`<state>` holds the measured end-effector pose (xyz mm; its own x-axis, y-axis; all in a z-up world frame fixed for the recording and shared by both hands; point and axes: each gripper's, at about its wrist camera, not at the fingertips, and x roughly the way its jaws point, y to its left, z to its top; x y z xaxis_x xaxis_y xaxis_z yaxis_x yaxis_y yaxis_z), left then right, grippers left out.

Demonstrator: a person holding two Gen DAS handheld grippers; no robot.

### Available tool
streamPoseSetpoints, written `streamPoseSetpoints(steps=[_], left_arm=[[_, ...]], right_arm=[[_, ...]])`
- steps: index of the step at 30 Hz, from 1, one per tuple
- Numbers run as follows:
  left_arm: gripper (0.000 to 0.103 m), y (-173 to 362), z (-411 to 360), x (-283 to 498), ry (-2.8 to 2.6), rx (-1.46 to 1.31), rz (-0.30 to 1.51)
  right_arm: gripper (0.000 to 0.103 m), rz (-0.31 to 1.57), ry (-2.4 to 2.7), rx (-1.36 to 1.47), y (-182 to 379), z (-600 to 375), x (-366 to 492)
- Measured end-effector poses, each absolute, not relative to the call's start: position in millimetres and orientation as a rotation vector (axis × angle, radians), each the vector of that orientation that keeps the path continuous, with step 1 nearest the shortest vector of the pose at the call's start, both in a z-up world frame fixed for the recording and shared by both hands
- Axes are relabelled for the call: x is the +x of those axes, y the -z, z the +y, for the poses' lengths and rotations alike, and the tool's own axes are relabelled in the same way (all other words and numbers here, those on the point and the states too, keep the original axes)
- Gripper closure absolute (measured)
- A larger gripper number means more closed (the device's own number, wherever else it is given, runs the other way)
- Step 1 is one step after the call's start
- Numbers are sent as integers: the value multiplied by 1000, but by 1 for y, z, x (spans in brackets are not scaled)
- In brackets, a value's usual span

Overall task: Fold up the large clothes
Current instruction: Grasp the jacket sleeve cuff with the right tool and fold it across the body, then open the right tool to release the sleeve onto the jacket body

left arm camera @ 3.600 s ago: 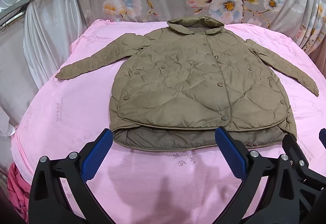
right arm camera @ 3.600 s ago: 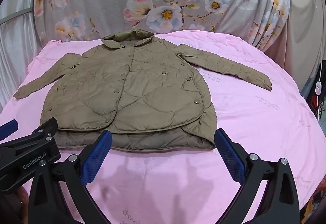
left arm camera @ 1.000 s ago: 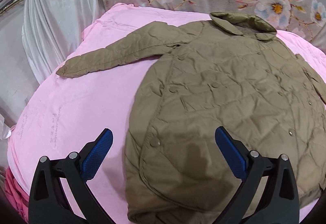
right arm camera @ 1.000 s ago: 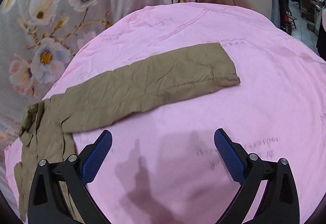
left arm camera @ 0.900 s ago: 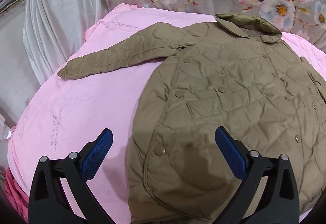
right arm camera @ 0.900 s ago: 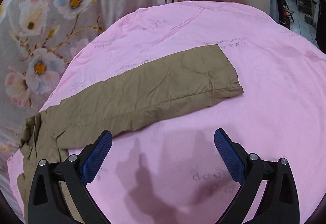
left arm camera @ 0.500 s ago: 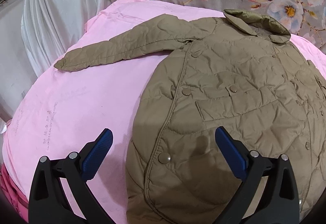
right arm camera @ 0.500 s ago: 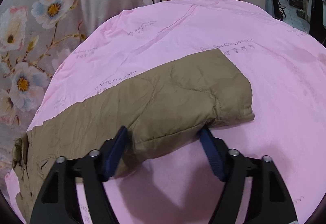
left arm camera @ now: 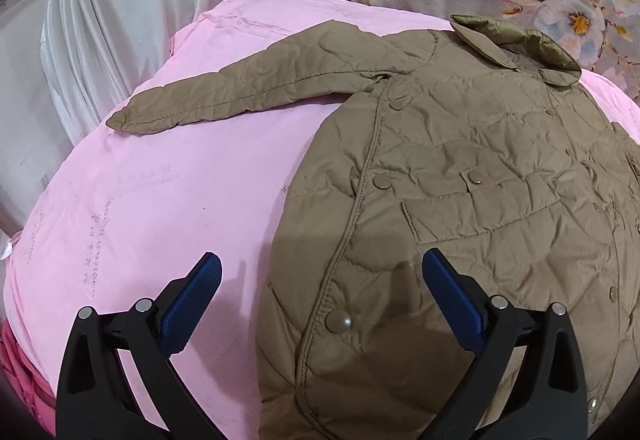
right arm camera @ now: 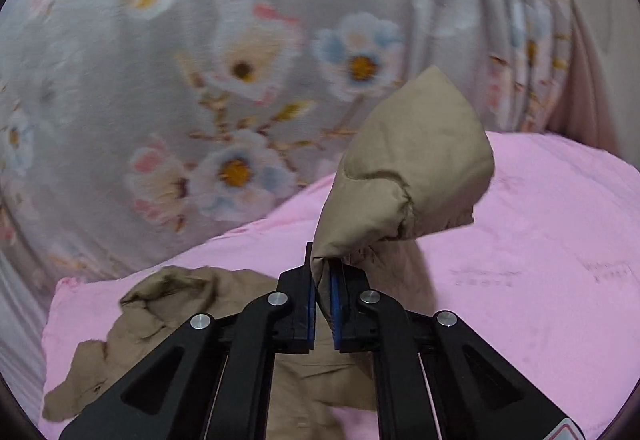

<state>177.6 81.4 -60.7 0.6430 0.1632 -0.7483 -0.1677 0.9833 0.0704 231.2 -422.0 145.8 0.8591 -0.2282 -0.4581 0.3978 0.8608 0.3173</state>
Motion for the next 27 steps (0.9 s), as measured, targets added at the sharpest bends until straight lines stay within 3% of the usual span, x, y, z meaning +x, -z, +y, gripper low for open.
streamPoseSetpoints(steps=[5, 12, 16, 21, 27], left_arm=[[5, 61, 87, 177, -181, -12, 854], [5, 64, 96, 175, -170, -24, 860], [5, 65, 96, 176, -154, -37, 865], [5, 58, 93, 180, -111, -57, 863], [5, 33, 82, 210, -4, -118, 853]], right_arm=[[97, 462, 90, 275, -169, -291, 280], [96, 638, -113, 173, -112, -159, 322], [81, 742, -164, 103, -71, -117, 326], [48, 710, -248, 129, -81, -109, 307], [43, 645, -173, 267, -106, -173, 279]])
